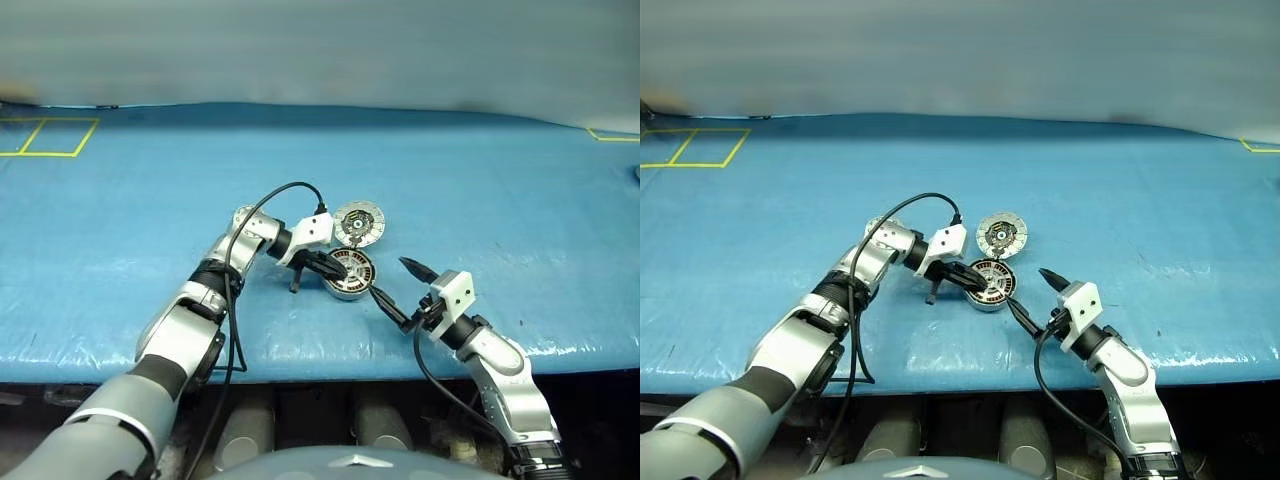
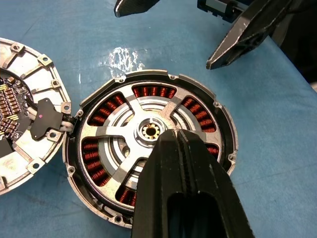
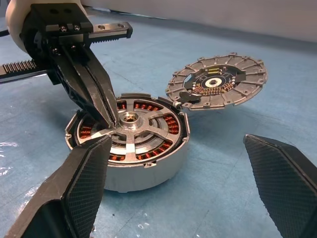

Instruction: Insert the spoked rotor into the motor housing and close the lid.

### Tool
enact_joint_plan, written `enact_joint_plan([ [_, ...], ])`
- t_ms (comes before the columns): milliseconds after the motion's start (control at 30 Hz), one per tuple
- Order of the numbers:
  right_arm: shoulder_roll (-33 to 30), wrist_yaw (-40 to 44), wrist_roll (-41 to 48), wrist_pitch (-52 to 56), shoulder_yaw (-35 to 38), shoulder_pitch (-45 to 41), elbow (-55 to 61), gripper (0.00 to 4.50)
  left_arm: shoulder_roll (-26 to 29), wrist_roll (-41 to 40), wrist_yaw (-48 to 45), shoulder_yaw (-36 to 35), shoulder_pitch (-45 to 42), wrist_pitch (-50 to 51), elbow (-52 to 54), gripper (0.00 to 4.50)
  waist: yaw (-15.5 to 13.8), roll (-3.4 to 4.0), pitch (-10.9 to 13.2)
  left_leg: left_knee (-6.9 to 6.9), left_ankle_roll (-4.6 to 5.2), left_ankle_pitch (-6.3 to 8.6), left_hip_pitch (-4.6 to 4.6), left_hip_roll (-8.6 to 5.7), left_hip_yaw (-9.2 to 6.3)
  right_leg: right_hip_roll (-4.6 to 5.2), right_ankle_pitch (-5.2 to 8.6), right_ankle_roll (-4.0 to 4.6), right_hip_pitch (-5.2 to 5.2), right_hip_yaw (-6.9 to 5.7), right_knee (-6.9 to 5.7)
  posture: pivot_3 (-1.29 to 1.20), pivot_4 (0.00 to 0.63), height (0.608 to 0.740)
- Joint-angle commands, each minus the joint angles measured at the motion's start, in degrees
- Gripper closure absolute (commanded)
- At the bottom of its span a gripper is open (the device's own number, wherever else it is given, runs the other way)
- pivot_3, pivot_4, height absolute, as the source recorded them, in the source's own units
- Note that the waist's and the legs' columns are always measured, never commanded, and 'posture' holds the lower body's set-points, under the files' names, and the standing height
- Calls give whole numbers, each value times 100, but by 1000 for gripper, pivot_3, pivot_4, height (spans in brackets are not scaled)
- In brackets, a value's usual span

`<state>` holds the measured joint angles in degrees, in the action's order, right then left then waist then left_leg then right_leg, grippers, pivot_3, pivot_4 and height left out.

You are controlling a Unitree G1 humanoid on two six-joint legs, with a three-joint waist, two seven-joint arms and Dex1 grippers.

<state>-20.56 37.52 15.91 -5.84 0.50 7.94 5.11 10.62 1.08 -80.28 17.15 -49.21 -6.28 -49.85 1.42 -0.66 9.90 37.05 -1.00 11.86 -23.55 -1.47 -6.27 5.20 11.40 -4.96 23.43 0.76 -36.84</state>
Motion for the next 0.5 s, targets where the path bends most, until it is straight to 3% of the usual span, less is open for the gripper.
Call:
enact_joint_plan([
  [33,20,-37,130,-86,141,-93,269,0,-43,-643,66,-475,187,374,854,4455,1,-1,1,-1,0,0,-4,0,-1,0,-4,-6,4,0,0,0,150,740],
  [300,0,-114,229,404,136,-441,263,0,385,-1094,807,-816,1621,1096,2966,4455,63,9,-5,-13,0,0,7,3,-2,-1,-10,-15,3,2,-1,0,150,740],
  [400,-36,-401,243,999,252,-689,146,638,574,-1076,1199,-888,2232,1144,3589,4500,60,12,-5,-12,0,0,7,3,-1,-2,4,11,4,3,-1,0,150,740],
  [500,-105,-1240,-415,1692,275,-1244,-184,1616,748,-919,1742,-975,2764,931,3876,4500,24,14,-6,-5,-1,0,7,3,0,-1,2,16,2,4,-2,0,150,740],
])
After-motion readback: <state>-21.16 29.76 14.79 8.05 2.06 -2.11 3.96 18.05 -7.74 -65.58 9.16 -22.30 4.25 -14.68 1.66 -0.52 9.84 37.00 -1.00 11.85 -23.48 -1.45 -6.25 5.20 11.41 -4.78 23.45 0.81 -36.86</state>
